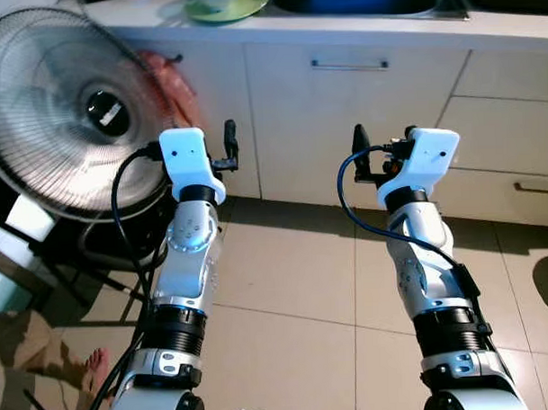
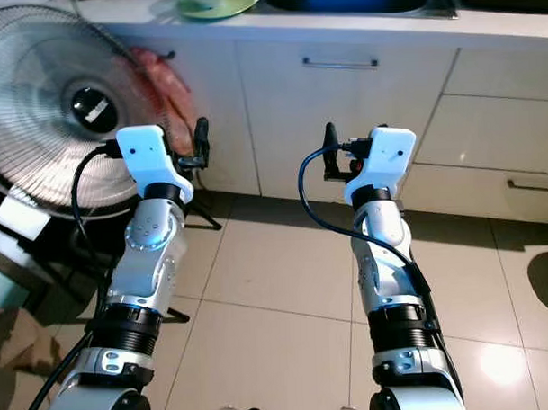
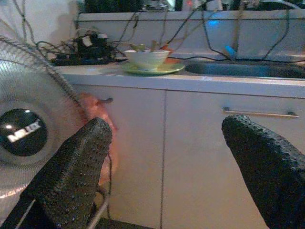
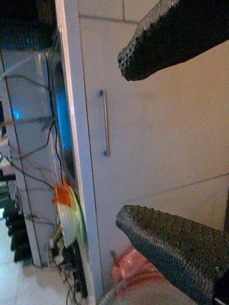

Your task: Kitchen organization

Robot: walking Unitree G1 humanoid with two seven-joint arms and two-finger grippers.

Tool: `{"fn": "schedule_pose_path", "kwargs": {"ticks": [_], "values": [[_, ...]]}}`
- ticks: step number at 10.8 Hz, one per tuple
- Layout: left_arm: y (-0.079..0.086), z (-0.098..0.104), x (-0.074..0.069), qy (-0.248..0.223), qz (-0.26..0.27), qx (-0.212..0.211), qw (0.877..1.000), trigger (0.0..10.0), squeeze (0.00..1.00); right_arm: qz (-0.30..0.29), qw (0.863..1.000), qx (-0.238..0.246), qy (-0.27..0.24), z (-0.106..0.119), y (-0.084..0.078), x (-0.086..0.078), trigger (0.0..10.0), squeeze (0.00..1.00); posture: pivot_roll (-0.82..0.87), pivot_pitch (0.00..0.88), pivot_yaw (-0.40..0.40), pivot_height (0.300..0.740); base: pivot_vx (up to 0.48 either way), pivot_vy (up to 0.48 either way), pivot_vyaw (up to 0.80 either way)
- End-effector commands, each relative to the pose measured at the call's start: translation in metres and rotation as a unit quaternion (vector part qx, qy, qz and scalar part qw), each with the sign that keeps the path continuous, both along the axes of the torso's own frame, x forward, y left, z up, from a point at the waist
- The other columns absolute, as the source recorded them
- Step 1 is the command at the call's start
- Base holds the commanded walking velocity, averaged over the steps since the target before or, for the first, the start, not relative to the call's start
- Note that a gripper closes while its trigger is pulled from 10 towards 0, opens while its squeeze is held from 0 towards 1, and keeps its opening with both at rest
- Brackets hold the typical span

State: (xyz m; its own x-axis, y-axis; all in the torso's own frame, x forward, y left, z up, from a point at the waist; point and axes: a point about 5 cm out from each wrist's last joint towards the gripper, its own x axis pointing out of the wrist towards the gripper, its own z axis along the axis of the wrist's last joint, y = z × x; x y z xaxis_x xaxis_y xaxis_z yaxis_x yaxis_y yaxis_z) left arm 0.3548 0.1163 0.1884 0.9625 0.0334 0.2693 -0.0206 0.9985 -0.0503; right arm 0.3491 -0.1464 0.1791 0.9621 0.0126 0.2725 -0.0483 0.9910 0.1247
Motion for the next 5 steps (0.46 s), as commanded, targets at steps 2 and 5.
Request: {"fn": "schedule_pose_path", "kwargs": {"ticks": [2,5], "values": [[0.0017,0.0015,0.0001,-0.001,0.002,0.005,1.000,10.0,0.00,0.004,1.000,0.005,0.000,0.0009,0.0027,0.0008,10.0,0.00,-0.02,0.073,0.072,0.740,0.279,0.000,0.00],[0.0048,0.0026,0.0016,0.000,0.007,0.007,1.000,10.0,0.00,0.008,1.000,0.004,0.001,0.0005,0.0052,0.0014,10.0,0.00,-0.01,0.073,0.078,0.740,0.315,0.000,0.00]]}}
